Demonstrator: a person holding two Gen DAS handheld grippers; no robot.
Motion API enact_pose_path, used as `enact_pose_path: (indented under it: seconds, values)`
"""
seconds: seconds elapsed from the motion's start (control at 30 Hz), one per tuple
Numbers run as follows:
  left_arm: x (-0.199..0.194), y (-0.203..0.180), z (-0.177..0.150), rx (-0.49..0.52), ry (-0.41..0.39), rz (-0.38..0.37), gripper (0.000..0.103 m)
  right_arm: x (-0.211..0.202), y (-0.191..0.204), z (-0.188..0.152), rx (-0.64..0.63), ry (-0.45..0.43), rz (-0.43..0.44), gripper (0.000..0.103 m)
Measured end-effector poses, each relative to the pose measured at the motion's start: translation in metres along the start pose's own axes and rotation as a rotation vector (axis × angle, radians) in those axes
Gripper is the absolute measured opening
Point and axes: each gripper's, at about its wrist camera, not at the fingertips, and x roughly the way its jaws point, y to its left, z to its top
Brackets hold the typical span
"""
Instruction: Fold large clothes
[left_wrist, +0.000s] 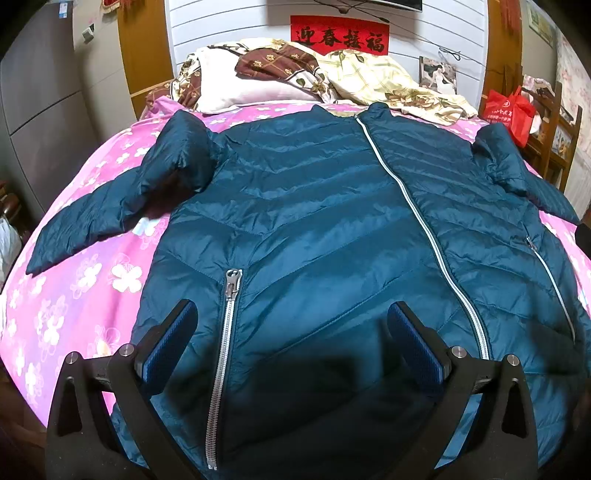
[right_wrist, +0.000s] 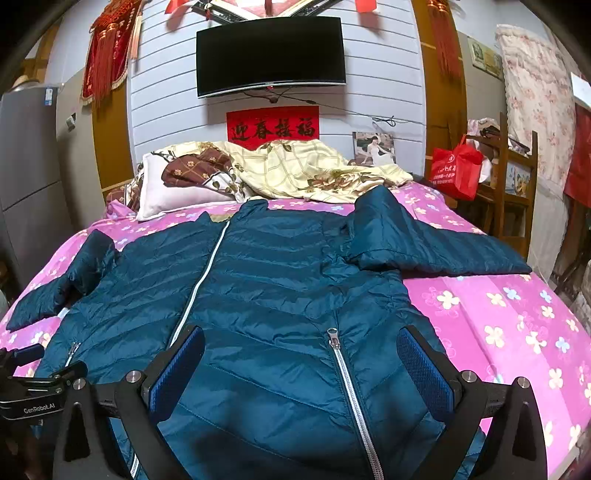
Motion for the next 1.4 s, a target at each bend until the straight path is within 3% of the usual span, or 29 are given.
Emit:
enact_pose_path:
  seconds: [0.63, 0.83, 1.1, 1.4]
  values:
    - [0.0, -0.001, 0.0, -0.001, -0.001, -0.005, 0.103, 0.0, 0.002, 0.0, -0.002, -0.002, 0.0, 0.103]
    - [-0.008, -0.005, 0.0, -0.017, -0.011, -0.156, 0.103, 0.0, 0.002, 0.0, -0.002, 0.002, 0.002, 0.103]
    - [-0.016, -0.013, 0.002, 0.005, -0.034, -0.191, 0.103, -0.001, 0.002, 0.0, -0.003, 0.001, 0.002, 0.103]
    - [-0.014, -0.007, 0.002, -0.017, -0.027, -0.172, 0.103, 0.0, 0.003, 0.0, -0.003, 0.001, 0.002, 0.103]
